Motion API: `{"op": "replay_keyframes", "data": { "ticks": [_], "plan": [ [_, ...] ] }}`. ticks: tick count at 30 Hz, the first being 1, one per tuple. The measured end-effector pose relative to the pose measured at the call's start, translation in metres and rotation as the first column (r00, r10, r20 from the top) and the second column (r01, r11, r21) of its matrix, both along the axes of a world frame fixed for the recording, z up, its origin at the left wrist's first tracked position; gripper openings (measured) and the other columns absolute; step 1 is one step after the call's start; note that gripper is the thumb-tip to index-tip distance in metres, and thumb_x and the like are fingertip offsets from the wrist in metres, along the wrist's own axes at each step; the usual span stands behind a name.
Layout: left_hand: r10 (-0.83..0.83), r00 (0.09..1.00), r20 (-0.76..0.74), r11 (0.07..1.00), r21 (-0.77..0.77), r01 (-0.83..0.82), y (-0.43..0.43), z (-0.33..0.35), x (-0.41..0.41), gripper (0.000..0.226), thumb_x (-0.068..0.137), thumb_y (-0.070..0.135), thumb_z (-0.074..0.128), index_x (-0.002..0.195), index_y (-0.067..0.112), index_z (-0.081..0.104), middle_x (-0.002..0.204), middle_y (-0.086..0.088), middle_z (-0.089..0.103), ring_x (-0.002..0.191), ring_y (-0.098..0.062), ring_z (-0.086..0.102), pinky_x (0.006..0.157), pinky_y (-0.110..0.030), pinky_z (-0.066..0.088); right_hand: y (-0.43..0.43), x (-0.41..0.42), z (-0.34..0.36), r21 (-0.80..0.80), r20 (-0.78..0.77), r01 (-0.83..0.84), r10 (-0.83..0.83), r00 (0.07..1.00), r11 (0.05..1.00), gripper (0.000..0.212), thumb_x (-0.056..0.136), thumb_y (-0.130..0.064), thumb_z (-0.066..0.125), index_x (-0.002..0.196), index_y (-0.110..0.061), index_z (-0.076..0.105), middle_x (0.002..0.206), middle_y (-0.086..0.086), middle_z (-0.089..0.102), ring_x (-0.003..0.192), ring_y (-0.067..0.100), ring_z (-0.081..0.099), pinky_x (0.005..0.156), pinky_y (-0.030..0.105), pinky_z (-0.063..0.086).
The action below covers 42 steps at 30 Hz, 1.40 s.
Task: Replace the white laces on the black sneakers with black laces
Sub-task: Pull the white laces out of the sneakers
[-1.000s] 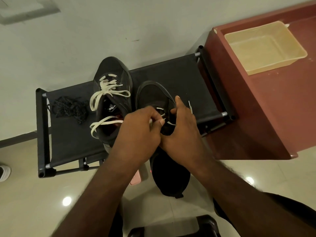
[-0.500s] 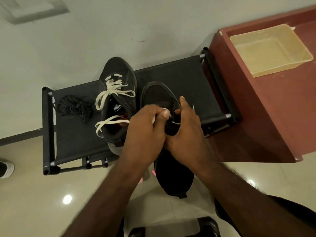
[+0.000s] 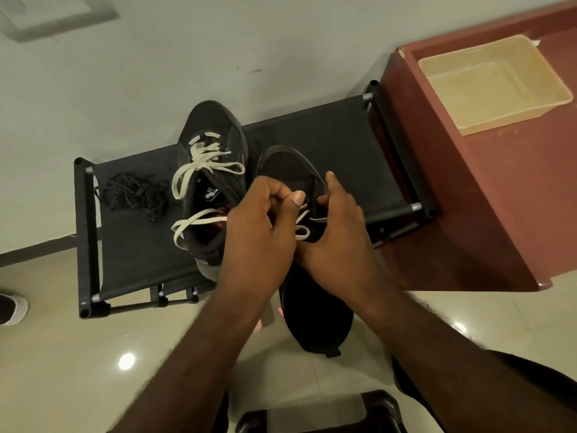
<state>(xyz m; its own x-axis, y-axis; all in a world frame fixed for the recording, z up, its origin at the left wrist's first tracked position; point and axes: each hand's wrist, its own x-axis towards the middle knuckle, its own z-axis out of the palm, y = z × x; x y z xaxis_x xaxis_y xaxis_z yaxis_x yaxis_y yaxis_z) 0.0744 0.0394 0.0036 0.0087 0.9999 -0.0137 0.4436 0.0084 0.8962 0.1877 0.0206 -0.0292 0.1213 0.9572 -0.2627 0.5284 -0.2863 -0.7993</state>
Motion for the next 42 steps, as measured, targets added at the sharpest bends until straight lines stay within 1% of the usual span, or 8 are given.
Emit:
{"op": "replay_keyframes", "data": {
  "ticks": [4,7,9,11,14,26,34,42],
  "plan": [
    [0.183,0.878,0.443,0.975,-0.195,-0.105,0.005,0.015,-0.004,0.009,0.098,0.015,0.055,0.091,0.013,0.058,0.058,0.003,0.055,0.051,-0.009,0.056,0.068,-0.036,0.059,0.0,0.0,0.0,-0.006,0.007,-0.001,0.001,1.0,1.0,0.117,0.073,-0.052,0.079,0.16,-0.026,0.005,0.139,-0.009,0.04,0.133,0.011,0.032,0.111,0.044,0.038],
    [0.23,0.729,0.645,0.963,-0.259,-0.075,0.006,0.02,-0.006,0.009,0.099,0.015,0.052,0.091,0.012,0.056,0.056,0.002,0.048,0.046,-0.01,0.042,0.055,-0.029,0.051,0.001,0.001,-0.001,-0.005,0.032,-0.004,0.004,0.999,1.0,0.115,0.073,-0.044,0.079,0.16,-0.026,0.006,0.138,-0.008,0.04,0.131,0.011,0.033,0.111,0.045,0.039],
    [0.227,0.839,0.494,0.96,-0.257,-0.109,0.006,0.015,-0.007,0.011,0.101,0.016,0.052,0.091,0.014,0.058,0.057,0.003,0.051,0.045,-0.009,0.041,0.048,-0.026,0.044,0.001,0.001,0.0,-0.007,0.03,-0.008,0.008,1.0,1.0,0.115,0.073,-0.045,0.079,0.16,-0.025,0.005,0.139,-0.006,0.04,0.133,0.013,0.033,0.112,0.045,0.038],
    [0.097,0.99,0.101,0.977,-0.198,-0.076,0.006,0.004,-0.007,0.011,0.1,0.019,0.054,0.093,0.018,0.062,0.064,0.006,0.06,0.05,-0.004,0.051,0.053,-0.02,0.043,0.001,0.0,0.0,-0.007,0.027,-0.008,0.008,1.0,1.0,0.115,0.074,-0.046,0.078,0.16,-0.025,0.005,0.139,-0.006,0.04,0.133,0.013,0.032,0.111,0.045,0.038],
    [-0.105,0.95,-0.295,0.99,-0.126,0.07,0.001,-0.004,-0.004,0.012,0.097,0.014,0.058,0.094,0.015,0.07,0.086,0.004,0.065,0.076,-0.003,0.058,0.066,-0.009,0.042,0.0,-0.001,-0.002,0.01,0.026,-0.001,0.0,1.0,1.0,0.107,0.08,-0.045,0.074,0.16,-0.025,0.006,0.137,-0.007,0.041,0.131,0.012,0.033,0.111,0.046,0.038],
    [-0.212,0.805,-0.554,0.971,-0.211,0.111,0.004,-0.003,-0.006,0.018,0.099,0.022,0.053,0.095,0.014,0.069,0.093,-0.002,0.062,0.084,-0.019,0.06,0.078,-0.037,0.05,-0.001,-0.003,-0.005,0.024,0.07,-0.013,0.011,0.997,1.0,0.106,0.08,-0.045,0.074,0.16,-0.025,0.007,0.14,-0.004,0.039,0.132,0.014,0.032,0.111,0.044,0.037],
    [-0.063,0.997,-0.039,0.98,-0.189,0.054,0.002,0.009,-0.001,0.024,0.104,0.021,0.043,0.09,0.013,0.062,0.064,0.014,0.06,0.053,0.0,0.052,0.048,-0.011,0.038,0.002,0.0,-0.002,-0.002,0.025,-0.004,0.004,1.0,1.0,0.11,0.076,-0.043,0.076,0.16,-0.025,0.007,0.14,-0.005,0.039,0.132,0.014,0.033,0.11,0.046,0.038],
    [0.204,0.915,0.347,0.973,-0.172,-0.152,0.01,0.024,-0.01,0.025,0.105,0.022,0.041,0.086,0.017,0.056,0.061,0.005,0.05,0.044,-0.006,0.031,0.04,-0.019,0.028,0.003,0.0,0.0,-0.02,0.017,0.0,0.0,1.0,1.0,0.113,0.072,-0.043,0.076,0.16,-0.026,0.008,0.134,-0.008,0.04,0.127,0.011,0.032,0.112,0.044,0.036]
  ]
}}
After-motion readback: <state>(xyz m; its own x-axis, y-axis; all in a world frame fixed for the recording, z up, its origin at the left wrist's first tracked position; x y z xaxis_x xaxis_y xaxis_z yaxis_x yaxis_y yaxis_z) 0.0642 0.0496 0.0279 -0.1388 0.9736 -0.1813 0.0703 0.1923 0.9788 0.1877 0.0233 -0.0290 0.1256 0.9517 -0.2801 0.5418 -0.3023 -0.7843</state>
